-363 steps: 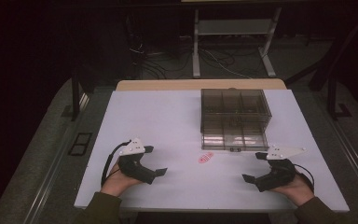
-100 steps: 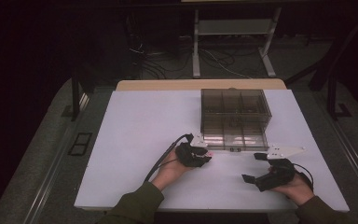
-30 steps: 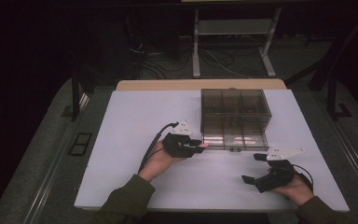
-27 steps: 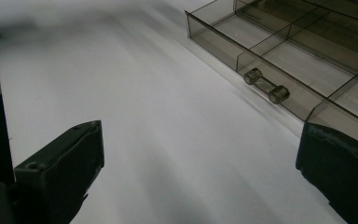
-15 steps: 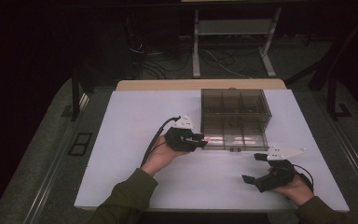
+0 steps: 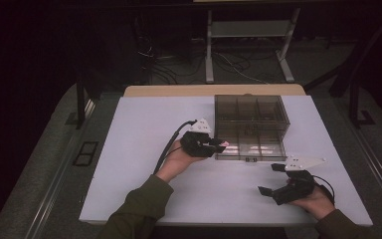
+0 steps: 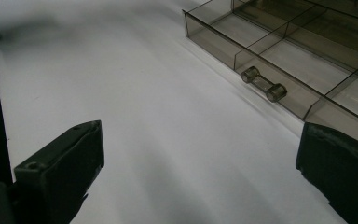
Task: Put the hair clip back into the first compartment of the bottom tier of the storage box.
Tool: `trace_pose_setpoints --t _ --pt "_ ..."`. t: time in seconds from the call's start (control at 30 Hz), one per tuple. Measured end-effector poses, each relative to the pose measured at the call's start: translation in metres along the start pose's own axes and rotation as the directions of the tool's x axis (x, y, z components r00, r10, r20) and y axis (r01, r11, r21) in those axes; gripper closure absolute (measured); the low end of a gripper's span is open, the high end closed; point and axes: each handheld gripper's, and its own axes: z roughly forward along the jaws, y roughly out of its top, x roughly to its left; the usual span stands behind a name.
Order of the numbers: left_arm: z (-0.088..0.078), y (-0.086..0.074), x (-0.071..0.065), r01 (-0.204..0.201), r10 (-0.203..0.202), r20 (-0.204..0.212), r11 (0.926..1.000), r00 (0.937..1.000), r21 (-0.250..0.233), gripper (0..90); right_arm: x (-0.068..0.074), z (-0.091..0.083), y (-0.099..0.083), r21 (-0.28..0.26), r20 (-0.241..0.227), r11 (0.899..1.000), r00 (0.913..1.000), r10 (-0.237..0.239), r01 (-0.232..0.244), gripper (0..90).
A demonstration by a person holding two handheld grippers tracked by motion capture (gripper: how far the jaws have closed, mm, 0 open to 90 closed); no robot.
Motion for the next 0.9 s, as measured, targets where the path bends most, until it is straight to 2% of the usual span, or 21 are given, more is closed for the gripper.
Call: trace_pose_setpoints --t 0.43,0.9 --pt "0.014 0.006 0.006 -0.005 0.005 0.011 1.0000 0.9999 0.002 67.7 0.000 0.000 0.000 -0.001 0.001 1.000 1.0000 0.003 -0.003 0.4" --pt "0.031 0.008 0.014 0.016 -0.016 0.014 0.9999 0.9998 -0.003 67.6 -0.001 0.000 0.000 -0.005 0.004 1.000 1.0000 0.009 -0.009 0.4"
